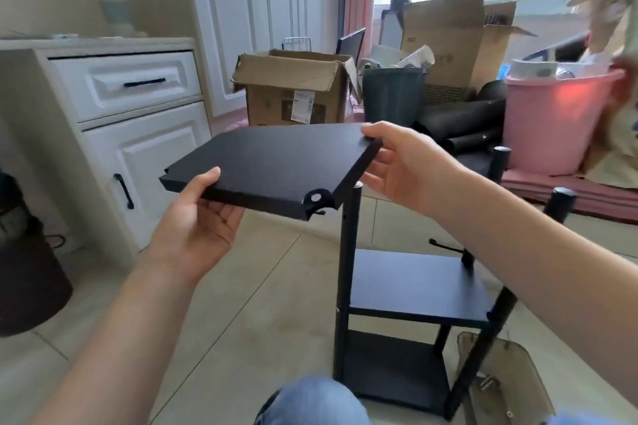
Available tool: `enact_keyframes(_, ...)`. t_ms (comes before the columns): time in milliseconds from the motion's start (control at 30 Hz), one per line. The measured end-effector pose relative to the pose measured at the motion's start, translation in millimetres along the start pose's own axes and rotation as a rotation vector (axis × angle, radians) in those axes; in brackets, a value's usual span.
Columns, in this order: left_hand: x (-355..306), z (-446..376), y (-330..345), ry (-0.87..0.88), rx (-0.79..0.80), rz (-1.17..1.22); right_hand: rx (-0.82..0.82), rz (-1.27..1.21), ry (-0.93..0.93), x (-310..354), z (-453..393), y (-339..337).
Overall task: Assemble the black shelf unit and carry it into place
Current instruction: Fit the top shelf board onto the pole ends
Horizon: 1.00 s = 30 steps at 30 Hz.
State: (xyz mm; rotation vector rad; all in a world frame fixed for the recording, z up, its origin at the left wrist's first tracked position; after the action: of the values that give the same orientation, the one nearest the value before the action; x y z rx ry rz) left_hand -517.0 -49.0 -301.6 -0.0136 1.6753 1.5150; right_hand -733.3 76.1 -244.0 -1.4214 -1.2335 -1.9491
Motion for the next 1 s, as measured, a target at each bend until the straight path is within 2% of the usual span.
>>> enact_keyframes(167, 54, 22, 69, 0.059, 0.067, -0.012, -0.149, -0.009, 0.030, 39, 18, -57)
enact_keyframes(500, 170, 12, 155, -0.014, 0.049, -0.005, -0.330, 0.329, -0.114, 96, 20, -172)
enact_keyframes(633, 197, 3, 168, -0.031, 0.053, -0.057, -0.350, 0.393, -0.104, 100, 6, -210)
enact_keyframes(733, 209, -3, 167, -0.019, 0.052, -0.110, -0.309, 0.457, -0.026, 91, -1, -226)
enact_keyframes(1000, 227, -18, 162, -0.014, 0.060, -0.125, -0.376, 0.397, -0.012, 74, -17, -241)
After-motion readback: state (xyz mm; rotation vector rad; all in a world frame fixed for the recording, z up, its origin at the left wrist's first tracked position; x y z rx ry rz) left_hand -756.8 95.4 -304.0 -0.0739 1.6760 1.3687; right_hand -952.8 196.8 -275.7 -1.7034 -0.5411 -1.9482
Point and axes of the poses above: each hand's wrist, its own z-axis away from the middle knuckle, its own y-axis out of the palm, x = y × z, the point moved 1 cm from there along -z, towards the middle knuckle, and after that the axes turned 2 degrees about -y, right-handed, at the moved point
